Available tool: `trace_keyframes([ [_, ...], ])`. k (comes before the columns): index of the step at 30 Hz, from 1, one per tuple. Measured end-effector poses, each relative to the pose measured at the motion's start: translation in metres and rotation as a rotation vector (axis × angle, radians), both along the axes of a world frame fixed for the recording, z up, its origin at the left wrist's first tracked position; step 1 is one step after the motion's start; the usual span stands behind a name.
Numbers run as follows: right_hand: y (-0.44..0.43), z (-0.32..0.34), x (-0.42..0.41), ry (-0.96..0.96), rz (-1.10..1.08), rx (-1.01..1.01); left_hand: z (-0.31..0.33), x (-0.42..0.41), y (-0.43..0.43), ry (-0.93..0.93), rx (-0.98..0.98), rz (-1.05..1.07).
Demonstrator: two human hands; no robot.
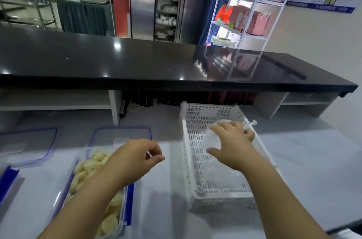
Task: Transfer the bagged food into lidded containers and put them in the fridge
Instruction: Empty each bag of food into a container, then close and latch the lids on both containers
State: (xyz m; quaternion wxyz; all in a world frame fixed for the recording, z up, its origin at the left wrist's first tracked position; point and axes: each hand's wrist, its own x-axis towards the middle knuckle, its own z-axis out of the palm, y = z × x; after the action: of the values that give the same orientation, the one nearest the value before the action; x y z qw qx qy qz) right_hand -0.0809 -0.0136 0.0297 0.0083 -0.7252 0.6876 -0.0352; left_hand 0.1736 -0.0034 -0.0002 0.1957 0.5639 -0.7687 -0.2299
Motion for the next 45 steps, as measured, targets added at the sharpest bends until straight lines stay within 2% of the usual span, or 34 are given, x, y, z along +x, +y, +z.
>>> trace_keyframes([
  [4,0.002,0.019,0.002,-0.087,0.060,-0.234,0.006,0.005,0.001,0.020,-0.006,0.041],
  [7,0.003,0.034,0.013,-0.233,0.167,-0.361,0.010,0.017,0.006,0.027,-0.025,0.091],
  [13,0.008,0.033,0.073,-0.323,0.345,-0.219,0.008,0.071,0.035,0.013,-0.036,0.219],
  [20,0.022,-0.002,0.176,-0.313,0.530,0.013,-0.002,0.159,0.083,0.073,-0.041,0.392],
  [25,0.039,-0.026,0.259,-0.300,0.601,0.105,-0.003,0.227,0.115,0.053,-0.064,0.423],
  [31,0.054,-0.043,0.341,-0.309,0.551,0.161,-0.003,0.309,0.135,0.120,-0.095,0.472],
  [36,0.058,-0.057,0.386,-0.311,0.457,0.172,-0.007,0.367,0.131,0.086,-0.113,0.451],
  [40,0.057,-0.059,0.399,-0.315,0.365,0.190,-0.005,0.390,0.116,0.040,-0.067,0.409],
  [45,0.052,-0.055,0.380,-0.366,0.196,0.159,0.001,0.381,0.088,-0.008,-0.053,0.270],
])
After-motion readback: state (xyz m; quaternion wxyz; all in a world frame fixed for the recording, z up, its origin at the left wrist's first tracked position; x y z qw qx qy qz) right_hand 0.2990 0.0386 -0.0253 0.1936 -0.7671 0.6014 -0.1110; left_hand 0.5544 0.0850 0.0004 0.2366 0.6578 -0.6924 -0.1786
